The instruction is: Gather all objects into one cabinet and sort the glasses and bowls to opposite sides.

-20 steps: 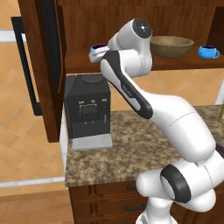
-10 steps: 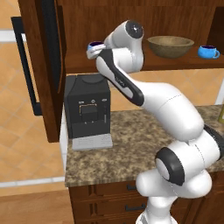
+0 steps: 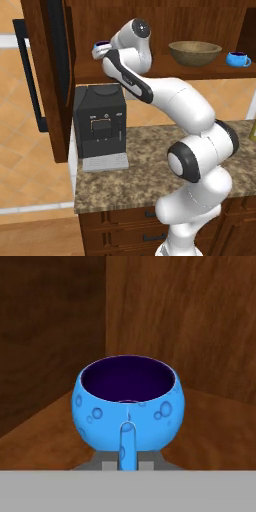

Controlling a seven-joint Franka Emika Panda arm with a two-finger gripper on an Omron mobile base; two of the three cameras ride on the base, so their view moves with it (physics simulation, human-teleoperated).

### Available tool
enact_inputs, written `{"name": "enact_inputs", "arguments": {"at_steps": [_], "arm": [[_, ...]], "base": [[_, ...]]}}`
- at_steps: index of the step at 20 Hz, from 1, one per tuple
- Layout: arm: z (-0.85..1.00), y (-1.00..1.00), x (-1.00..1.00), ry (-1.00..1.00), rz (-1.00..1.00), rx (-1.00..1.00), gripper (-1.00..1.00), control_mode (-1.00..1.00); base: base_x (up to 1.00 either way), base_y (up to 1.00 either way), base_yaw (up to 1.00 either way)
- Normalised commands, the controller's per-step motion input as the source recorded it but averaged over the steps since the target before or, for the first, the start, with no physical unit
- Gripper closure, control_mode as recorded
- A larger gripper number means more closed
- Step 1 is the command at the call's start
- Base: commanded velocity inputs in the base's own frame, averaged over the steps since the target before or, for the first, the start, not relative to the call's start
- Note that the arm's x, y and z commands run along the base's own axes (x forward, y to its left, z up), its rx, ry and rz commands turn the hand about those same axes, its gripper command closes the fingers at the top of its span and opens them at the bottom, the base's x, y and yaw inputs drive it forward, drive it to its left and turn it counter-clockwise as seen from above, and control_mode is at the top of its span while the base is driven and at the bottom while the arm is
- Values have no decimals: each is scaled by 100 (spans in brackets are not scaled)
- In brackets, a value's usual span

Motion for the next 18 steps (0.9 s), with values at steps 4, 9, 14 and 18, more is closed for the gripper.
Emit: {"name": "enact_inputs", "arguments": {"at_steps": [4,9,14,18], "arm": [[0,40,23,5,0,0,100,-100],[0,31,42,0,0,0,100,-100],[-11,6,40,0,0,0,100,-100],[-23,0,16,4,0,0,100,-100]], "base": [[0,0,0],[0,0,0],[0,0,0],[0,0,0]]}}
